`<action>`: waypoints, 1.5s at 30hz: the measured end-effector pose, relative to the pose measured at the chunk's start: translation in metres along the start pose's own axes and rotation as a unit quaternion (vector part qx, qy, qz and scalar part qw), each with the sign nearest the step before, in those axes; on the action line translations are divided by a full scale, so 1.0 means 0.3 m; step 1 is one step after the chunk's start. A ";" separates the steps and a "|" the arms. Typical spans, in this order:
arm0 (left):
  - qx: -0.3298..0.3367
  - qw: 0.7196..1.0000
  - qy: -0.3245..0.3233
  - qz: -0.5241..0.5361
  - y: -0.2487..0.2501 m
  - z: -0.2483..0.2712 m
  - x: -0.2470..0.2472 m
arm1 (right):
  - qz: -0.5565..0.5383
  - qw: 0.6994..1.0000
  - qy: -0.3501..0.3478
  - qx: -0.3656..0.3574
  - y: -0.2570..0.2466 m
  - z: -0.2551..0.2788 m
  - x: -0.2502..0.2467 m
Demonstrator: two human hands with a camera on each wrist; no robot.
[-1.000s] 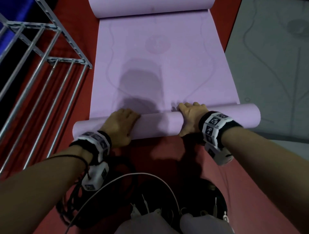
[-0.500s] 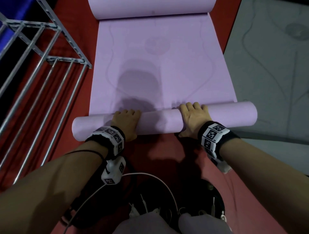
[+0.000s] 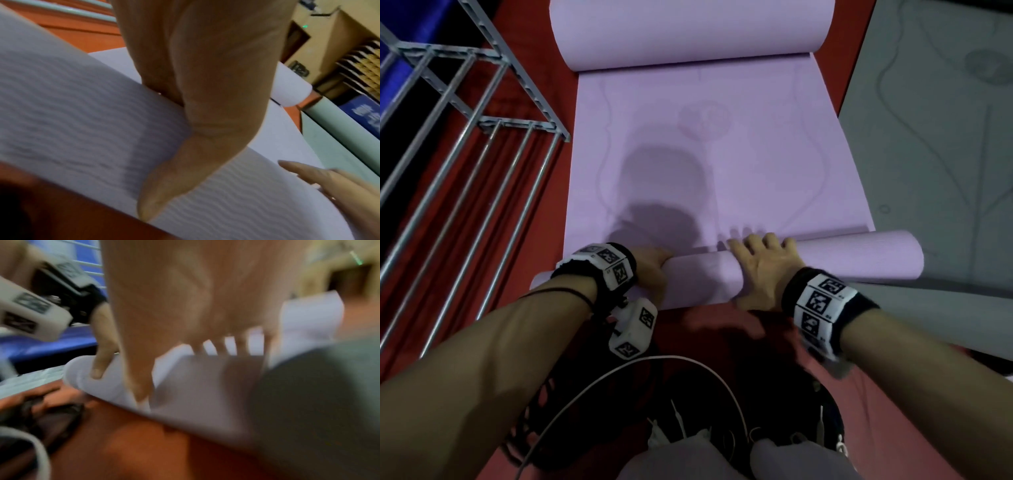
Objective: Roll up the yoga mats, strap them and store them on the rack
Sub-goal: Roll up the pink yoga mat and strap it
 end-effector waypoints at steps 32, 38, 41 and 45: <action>-0.036 0.992 0.080 -0.087 -0.041 0.033 -0.033 | -0.028 0.999 0.031 0.007 0.052 -0.077 -0.039; -0.045 0.998 -0.048 0.004 -0.045 0.044 0.009 | -0.129 0.991 -0.030 -0.011 0.081 -0.015 -0.027; -0.035 0.998 -0.042 0.015 -0.035 0.053 0.009 | -0.142 0.989 -0.037 -0.016 0.087 -0.020 -0.032; -0.012 0.993 0.031 -0.111 -0.008 0.072 0.011 | -0.151 0.986 -0.071 -0.025 0.104 -0.044 -0.070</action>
Point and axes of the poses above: each hand's wrist, its own z-axis away from the middle knuckle, its own x-axis out of the palm, y = z × x, the point moved 1 cm from there along -z, towards the middle knuckle, and after that the axes turned 1 degree about x, right-handed, at the moved point
